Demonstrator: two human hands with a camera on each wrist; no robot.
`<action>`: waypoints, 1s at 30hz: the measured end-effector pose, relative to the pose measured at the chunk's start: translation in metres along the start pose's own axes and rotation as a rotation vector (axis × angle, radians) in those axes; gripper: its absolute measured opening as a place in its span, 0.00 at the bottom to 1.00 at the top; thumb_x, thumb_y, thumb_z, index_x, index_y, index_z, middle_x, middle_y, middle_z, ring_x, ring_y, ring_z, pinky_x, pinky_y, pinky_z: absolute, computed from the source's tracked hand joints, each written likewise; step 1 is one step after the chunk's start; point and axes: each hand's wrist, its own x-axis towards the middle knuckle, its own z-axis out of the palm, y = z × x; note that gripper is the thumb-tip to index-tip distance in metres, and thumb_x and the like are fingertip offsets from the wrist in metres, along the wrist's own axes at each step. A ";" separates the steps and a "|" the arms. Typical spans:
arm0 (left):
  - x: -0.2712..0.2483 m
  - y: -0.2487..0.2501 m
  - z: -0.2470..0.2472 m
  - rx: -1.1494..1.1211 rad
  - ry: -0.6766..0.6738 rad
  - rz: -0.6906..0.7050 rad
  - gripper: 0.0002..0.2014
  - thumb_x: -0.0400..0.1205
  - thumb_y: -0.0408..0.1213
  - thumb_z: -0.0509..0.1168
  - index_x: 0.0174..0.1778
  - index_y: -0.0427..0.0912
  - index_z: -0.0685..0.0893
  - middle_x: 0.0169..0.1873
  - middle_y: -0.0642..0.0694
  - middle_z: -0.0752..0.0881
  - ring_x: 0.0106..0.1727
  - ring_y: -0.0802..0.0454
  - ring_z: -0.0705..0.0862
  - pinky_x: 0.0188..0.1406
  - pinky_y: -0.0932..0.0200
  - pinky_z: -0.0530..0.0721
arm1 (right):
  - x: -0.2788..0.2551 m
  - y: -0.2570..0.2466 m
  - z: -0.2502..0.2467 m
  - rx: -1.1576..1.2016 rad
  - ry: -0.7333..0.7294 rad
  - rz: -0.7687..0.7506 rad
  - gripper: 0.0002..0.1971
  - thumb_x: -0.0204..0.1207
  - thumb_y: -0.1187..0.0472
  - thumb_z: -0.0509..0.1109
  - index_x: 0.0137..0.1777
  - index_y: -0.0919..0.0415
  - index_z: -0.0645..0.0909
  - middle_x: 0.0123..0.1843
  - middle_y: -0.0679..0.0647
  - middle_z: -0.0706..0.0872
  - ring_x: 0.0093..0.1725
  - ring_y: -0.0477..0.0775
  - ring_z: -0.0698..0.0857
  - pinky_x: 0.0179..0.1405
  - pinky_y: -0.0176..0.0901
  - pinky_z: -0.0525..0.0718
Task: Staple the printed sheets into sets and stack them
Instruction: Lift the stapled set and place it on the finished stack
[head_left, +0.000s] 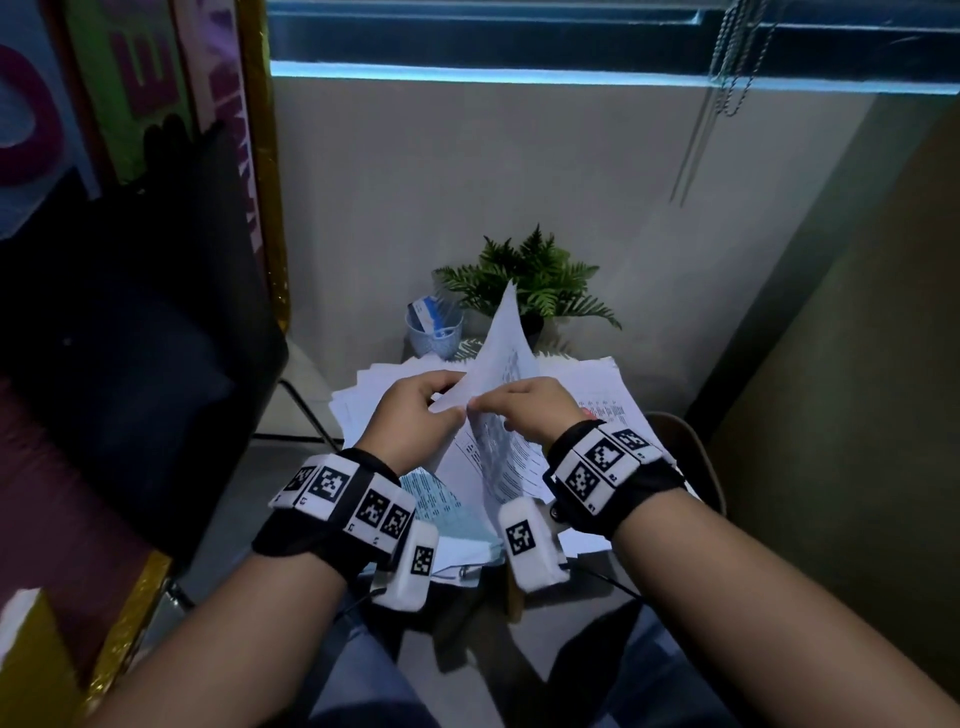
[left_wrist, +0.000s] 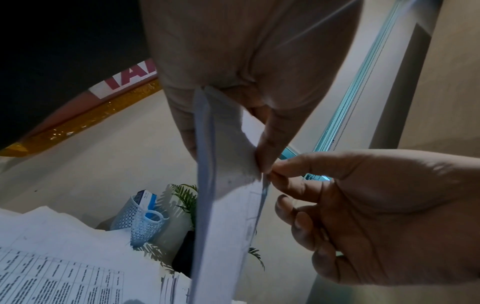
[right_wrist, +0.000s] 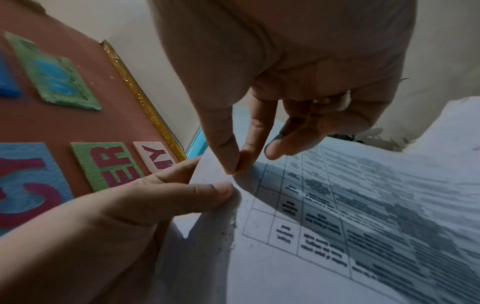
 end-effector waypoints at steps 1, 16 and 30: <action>0.000 0.000 0.000 -0.020 -0.008 0.002 0.17 0.76 0.26 0.65 0.57 0.47 0.86 0.49 0.52 0.87 0.50 0.57 0.84 0.51 0.63 0.79 | 0.000 -0.001 0.001 -0.004 0.007 0.018 0.08 0.68 0.59 0.76 0.42 0.64 0.89 0.40 0.55 0.85 0.37 0.50 0.80 0.31 0.35 0.73; -0.001 -0.003 0.003 -0.049 0.047 0.024 0.12 0.81 0.30 0.65 0.58 0.42 0.86 0.50 0.53 0.87 0.50 0.62 0.83 0.41 0.84 0.73 | 0.009 0.006 0.005 -0.050 -0.029 -0.040 0.07 0.75 0.58 0.68 0.39 0.60 0.83 0.40 0.56 0.83 0.40 0.52 0.80 0.37 0.39 0.74; 0.014 0.003 0.004 0.066 0.060 -0.033 0.15 0.80 0.31 0.63 0.62 0.41 0.85 0.53 0.52 0.86 0.57 0.59 0.82 0.57 0.67 0.73 | 0.016 0.029 0.014 -0.297 0.278 -0.632 0.04 0.77 0.62 0.67 0.46 0.63 0.79 0.51 0.53 0.74 0.33 0.54 0.78 0.40 0.54 0.82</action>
